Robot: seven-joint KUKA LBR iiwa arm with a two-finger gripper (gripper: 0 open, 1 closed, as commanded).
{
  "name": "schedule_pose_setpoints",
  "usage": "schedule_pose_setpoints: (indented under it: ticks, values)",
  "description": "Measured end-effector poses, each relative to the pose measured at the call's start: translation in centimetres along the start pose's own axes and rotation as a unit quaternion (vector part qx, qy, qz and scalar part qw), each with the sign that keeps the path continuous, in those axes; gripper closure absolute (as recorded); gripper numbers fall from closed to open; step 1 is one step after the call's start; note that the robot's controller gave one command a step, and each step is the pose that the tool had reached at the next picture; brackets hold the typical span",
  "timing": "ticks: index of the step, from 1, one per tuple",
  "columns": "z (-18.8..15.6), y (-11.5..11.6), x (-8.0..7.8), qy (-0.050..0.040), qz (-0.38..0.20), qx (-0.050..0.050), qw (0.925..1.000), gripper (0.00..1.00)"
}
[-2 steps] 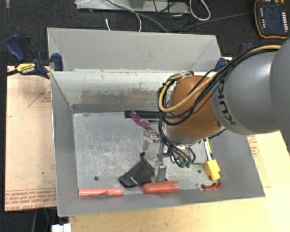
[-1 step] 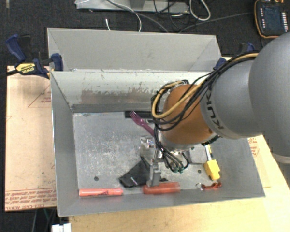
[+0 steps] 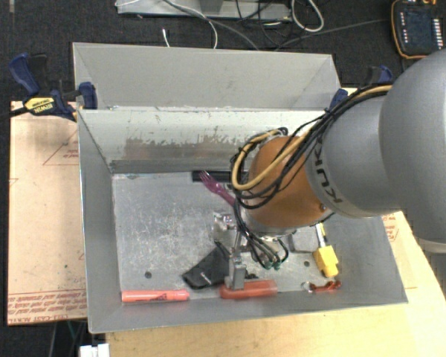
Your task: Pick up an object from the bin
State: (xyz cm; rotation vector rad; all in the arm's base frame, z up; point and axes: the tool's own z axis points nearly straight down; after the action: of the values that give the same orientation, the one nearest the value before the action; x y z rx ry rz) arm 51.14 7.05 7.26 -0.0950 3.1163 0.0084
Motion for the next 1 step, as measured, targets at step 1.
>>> schedule_pose_setpoints:
  ticks: [1]
  values:
    - [-0.41, -0.25, -0.63, 0.0077, 0.009, -0.001, 0.9999, 1.00]
